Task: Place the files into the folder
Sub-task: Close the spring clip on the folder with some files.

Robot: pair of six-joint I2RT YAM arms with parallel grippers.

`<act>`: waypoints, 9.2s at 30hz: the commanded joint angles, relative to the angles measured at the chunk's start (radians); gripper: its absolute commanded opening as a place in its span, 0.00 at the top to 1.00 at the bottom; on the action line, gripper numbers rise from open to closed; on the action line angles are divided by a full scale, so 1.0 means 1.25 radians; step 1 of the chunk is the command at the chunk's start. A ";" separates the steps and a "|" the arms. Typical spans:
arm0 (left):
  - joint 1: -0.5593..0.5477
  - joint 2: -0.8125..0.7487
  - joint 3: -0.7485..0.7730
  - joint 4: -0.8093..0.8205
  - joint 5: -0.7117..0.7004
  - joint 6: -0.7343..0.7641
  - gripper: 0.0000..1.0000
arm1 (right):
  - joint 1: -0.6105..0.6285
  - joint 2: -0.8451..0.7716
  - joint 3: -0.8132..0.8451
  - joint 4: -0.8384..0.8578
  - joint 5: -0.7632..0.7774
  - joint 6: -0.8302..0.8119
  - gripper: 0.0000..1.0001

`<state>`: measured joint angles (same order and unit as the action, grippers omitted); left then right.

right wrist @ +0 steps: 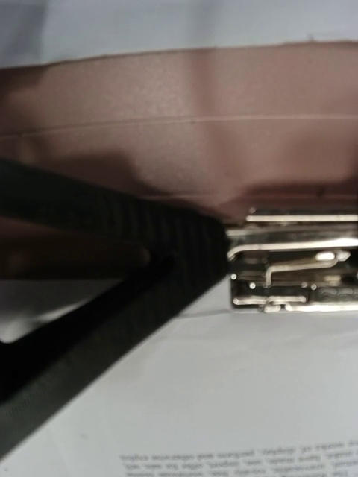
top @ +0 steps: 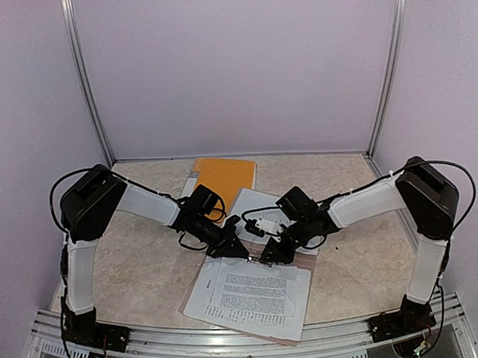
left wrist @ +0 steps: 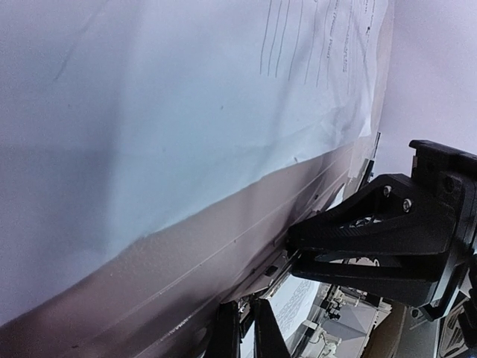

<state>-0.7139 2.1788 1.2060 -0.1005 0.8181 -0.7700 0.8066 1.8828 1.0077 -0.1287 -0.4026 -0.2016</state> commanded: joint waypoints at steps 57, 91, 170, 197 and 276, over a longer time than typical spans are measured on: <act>-0.007 -0.016 0.047 -0.319 -0.618 0.061 1.00 | 0.047 0.106 0.005 -0.085 0.000 -0.078 1.00; 0.001 -0.023 -0.120 -0.207 -0.497 0.078 1.00 | 0.045 0.139 0.014 -0.094 0.022 -0.058 1.00; 0.047 0.098 -0.146 -0.229 -0.410 0.064 1.00 | 0.043 0.169 0.039 -0.121 0.067 -0.039 1.00; 0.050 0.162 -0.035 -0.325 -0.557 0.102 1.00 | 0.046 0.180 0.059 -0.156 0.063 -0.072 1.00; 0.095 -0.391 -0.216 -0.138 -0.433 -0.025 0.03 | 0.047 -0.210 0.028 -0.098 0.391 0.337 0.24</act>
<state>-0.5968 1.6581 0.9192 -0.3019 0.2558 -0.7586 0.8585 1.7138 1.1172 -0.2882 -0.1478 -0.0261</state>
